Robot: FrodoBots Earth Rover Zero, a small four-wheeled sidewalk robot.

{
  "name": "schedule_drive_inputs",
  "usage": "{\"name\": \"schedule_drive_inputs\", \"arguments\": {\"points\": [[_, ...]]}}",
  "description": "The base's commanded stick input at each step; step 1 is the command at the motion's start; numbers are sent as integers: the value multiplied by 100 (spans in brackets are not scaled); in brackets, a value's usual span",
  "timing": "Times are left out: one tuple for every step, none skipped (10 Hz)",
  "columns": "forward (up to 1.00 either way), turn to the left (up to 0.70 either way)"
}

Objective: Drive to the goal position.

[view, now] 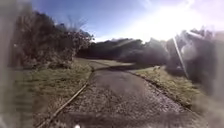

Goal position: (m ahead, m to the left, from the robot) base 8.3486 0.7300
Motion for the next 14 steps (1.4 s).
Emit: {"name": "schedule_drive_inputs", "arguments": {"points": [[85,0],[85,0],[85,0],[85,0],[85,-1],[85,-3],[85,-34],[85,-34],[85,-34],[85,0],[85,0],[85,0],[85,0],[85,0]]}}
